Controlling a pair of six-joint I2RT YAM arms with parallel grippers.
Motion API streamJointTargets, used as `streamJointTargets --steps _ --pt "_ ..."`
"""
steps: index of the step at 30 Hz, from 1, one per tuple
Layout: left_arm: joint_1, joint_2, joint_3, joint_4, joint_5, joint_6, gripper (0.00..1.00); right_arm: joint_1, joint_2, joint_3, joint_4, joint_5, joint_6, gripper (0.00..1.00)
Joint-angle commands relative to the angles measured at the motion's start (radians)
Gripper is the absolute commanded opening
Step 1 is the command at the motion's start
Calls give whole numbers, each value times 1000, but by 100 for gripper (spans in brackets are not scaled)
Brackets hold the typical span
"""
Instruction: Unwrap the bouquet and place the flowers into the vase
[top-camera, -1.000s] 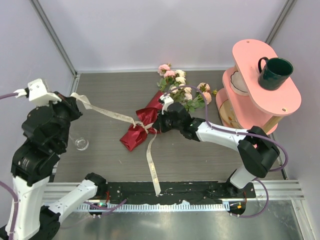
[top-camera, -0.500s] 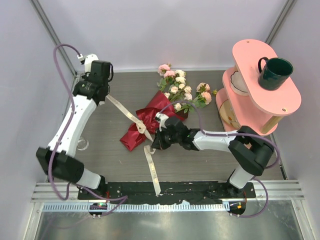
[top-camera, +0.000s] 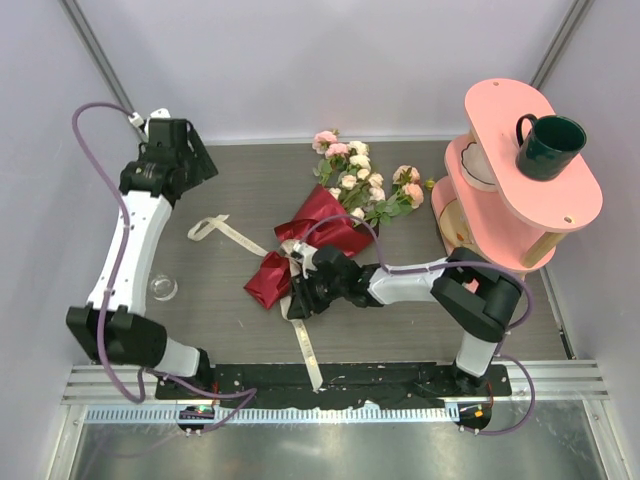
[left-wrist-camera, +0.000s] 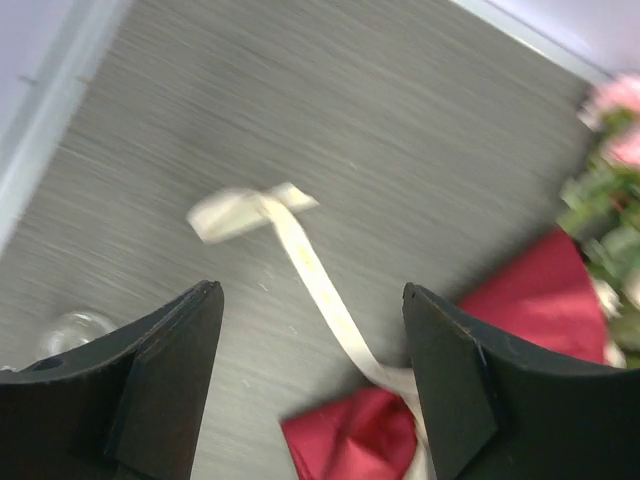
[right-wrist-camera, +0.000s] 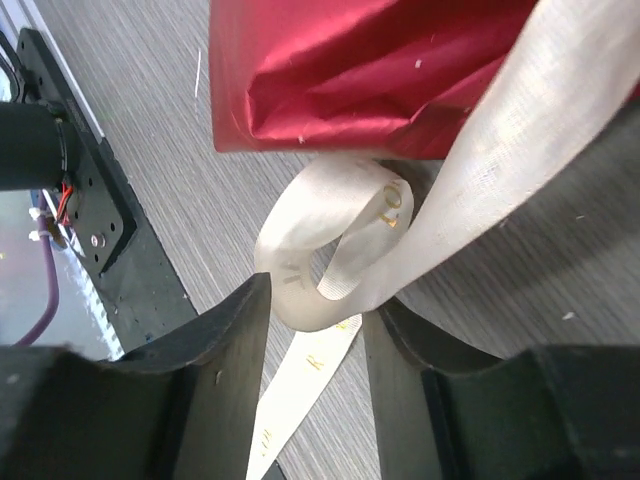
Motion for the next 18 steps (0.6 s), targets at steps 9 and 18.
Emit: streamJointTargets --steps 9,18 --pt "-107 -306 -511 306 699 -169 44 -182 -246 58 -77 161 -78 19" --pt "-302 -217 -650 338 514 -195 21 -148 -117 210 -125 160 -133 1"
